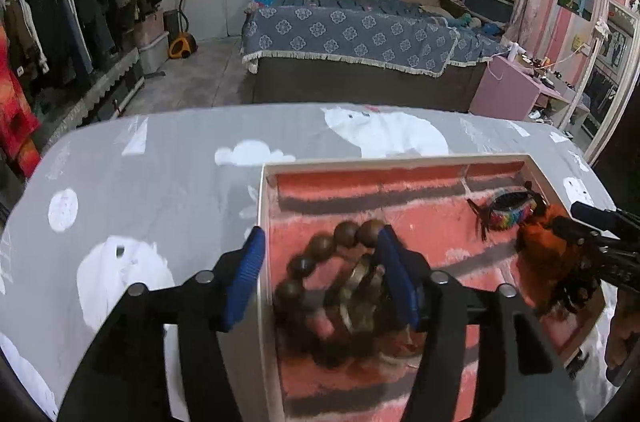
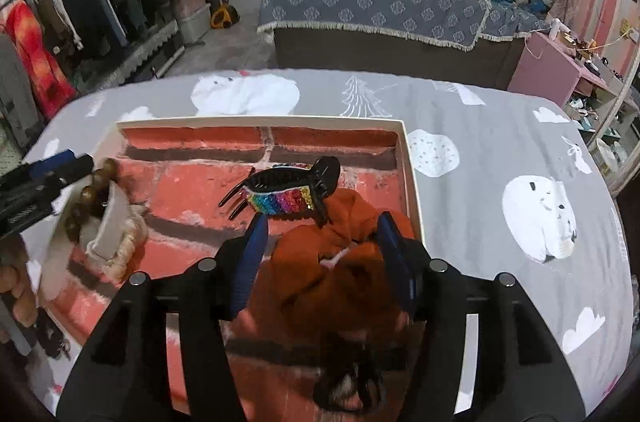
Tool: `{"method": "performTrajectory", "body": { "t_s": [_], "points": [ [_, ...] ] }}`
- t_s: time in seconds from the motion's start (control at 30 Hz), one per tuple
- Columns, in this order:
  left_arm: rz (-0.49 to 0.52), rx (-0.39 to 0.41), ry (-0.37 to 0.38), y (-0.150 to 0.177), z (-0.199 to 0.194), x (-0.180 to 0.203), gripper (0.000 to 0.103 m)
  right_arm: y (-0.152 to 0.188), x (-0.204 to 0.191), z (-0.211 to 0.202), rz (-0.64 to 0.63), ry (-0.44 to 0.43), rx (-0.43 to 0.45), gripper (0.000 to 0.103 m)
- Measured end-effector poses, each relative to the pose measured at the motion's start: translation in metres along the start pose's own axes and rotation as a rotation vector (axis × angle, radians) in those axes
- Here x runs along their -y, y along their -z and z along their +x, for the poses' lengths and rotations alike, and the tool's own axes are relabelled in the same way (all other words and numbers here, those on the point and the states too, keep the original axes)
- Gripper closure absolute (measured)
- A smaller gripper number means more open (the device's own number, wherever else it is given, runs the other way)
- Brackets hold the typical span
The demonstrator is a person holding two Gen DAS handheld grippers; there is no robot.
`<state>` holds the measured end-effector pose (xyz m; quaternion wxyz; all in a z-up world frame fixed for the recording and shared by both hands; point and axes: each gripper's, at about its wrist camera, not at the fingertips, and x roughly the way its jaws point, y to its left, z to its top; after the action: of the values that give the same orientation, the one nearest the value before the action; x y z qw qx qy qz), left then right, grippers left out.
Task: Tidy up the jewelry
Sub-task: 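Open both tools to drop the bracelets in the tray and withdraw, then grasp the pink ice-cream plush with the left tool while the right tool grasps the black cord bracelet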
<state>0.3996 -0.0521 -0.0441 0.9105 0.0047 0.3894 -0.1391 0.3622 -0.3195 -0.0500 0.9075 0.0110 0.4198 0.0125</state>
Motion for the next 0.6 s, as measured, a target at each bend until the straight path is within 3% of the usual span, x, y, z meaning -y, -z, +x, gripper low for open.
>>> {"method": "performTrajectory", "body": {
  "t_s": [0.27, 0.47, 0.6],
  "points": [
    [-0.015, 0.072, 0.043, 0.034, -0.06, -0.003, 0.041, 0.05, 0.01, -0.064, 0.004, -0.027, 0.102, 0.041],
    [-0.006, 0.143, -0.005, 0.07, -0.122, -0.008, 0.04, 0.096, 0.012, -0.117, -0.007, -0.035, 0.17, 0.04],
    [-0.064, 0.189, -0.024, 0.105, -0.16, -0.017, 0.036, 0.123, 0.019, -0.151, 0.035, -0.041, 0.214, 0.037]
  ]
}}
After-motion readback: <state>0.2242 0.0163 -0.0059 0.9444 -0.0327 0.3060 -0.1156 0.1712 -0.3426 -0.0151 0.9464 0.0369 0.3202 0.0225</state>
